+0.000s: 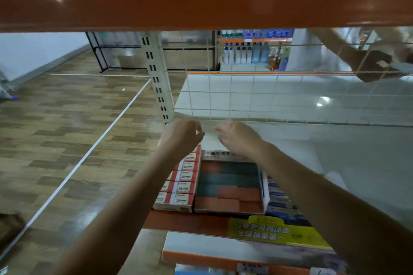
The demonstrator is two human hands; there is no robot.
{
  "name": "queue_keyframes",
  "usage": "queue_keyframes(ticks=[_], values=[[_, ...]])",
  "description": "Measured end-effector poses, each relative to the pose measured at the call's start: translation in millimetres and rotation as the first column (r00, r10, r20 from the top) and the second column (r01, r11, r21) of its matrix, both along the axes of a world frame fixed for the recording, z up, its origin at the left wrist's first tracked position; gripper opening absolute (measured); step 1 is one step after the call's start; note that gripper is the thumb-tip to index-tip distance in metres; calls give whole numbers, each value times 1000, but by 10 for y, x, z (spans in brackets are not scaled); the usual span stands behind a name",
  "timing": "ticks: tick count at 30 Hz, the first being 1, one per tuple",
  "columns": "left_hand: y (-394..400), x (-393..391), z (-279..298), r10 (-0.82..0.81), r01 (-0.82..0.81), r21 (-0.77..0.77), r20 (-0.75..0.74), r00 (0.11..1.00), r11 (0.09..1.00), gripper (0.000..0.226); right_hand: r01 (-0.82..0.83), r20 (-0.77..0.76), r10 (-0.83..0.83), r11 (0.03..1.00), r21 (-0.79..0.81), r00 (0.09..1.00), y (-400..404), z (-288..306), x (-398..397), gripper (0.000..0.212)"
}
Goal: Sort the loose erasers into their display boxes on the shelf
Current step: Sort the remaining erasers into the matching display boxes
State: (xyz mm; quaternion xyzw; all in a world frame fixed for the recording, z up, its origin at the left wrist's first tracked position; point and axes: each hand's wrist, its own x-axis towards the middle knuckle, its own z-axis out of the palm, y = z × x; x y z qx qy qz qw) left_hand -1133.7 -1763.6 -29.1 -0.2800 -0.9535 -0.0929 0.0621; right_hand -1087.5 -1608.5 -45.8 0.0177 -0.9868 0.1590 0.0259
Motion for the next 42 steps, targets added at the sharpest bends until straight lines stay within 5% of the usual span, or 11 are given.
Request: queue_keyframes(ticks=[6, 14, 23, 27, 36, 42], values=[[972, 117, 204, -261, 261, 3, 57, 964, 965, 34, 147, -120, -142, 989, 32, 982, 838, 246, 429, 37], [2642, 879, 282, -543, 547, -4, 101, 833, 837, 45, 475, -70, -470, 874, 102, 880, 2322, 292, 1480, 39], [4362, 1961, 78, -693, 709, -16, 197, 693, 705, 54, 668, 37, -677, 732, 133, 735, 3821, 97, 2901, 38], [5100, 2388, -36, -759, 766, 25, 155, 632, 642, 41, 743, 48, -747, 664, 81, 663, 4441, 80, 3435, 49], [6214, 2650, -231, -710, 717, -13, 128, 692, 697, 37, 804, 42, -803, 595, -4, 595, 5472, -78, 3966, 38], [6634, 2584, -281, -680, 681, -11, 36, 732, 733, 30, 768, 126, -759, 639, -42, 639, 5883, -56, 3841, 42]])
